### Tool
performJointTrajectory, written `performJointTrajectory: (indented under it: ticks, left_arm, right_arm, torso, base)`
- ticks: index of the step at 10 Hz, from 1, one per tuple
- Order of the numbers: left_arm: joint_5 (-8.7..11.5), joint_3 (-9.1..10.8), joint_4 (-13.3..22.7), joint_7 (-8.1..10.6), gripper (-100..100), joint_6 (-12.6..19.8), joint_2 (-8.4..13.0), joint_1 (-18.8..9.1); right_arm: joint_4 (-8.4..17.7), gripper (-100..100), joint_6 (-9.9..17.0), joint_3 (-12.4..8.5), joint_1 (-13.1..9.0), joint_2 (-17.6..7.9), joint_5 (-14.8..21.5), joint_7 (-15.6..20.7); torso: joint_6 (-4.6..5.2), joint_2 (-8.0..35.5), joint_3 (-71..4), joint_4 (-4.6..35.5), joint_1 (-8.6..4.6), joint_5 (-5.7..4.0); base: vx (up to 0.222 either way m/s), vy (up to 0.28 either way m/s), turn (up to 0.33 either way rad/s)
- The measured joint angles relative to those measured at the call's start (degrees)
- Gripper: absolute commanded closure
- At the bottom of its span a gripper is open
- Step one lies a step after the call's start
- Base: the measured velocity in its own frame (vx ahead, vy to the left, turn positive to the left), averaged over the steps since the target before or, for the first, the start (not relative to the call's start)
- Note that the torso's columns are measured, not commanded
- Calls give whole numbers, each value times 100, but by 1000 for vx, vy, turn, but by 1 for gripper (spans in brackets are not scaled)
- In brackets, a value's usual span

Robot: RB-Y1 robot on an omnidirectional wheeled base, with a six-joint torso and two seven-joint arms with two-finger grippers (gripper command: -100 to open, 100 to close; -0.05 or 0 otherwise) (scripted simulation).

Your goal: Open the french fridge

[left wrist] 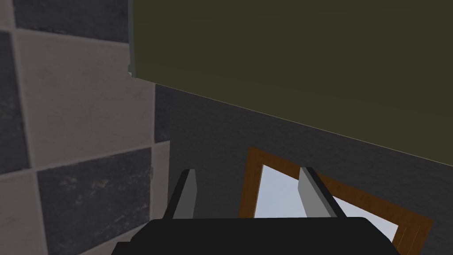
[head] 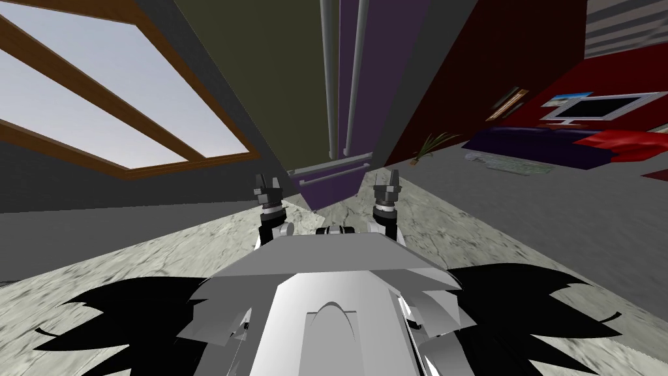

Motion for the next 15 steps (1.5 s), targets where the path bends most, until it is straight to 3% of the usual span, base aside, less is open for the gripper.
performJointTrajectory:
  ticks: [1, 3, 7, 15]
  left_arm:
    - [0, 0, 0, 0, -100, 0, 0, 0]
    - [20, 26, 154, 23, -100, -67, 261, -32]
    - [58, 67, 636, 65, -100, -290, 524, -137]
    - [144, 155, 1843, 162, -100, -832, 596, -402]
  right_arm:
    - [0, 0, 0, 0, 0, 0, 0, 0]
    - [3, 0, 1, 0, 1, 0, 0, 0]
    - [3, 0, 0, 0, 2, 0, 0, 0]
    - [3, 0, 1, 0, 1, 0, 0, 0]
  torso:
    - [0, 423, -846, 423, 0, 0]
    - [0, 660, -1359, 665, -3, -1]
    - [0, 689, -1384, 691, -3, -1]
    - [0, 698, -1379, 694, 2, 1]
  base:
    - [30, -5, 13]
    - [45, -14, 17]
    - [68, -19, 21]
    - [75, -21, 23]
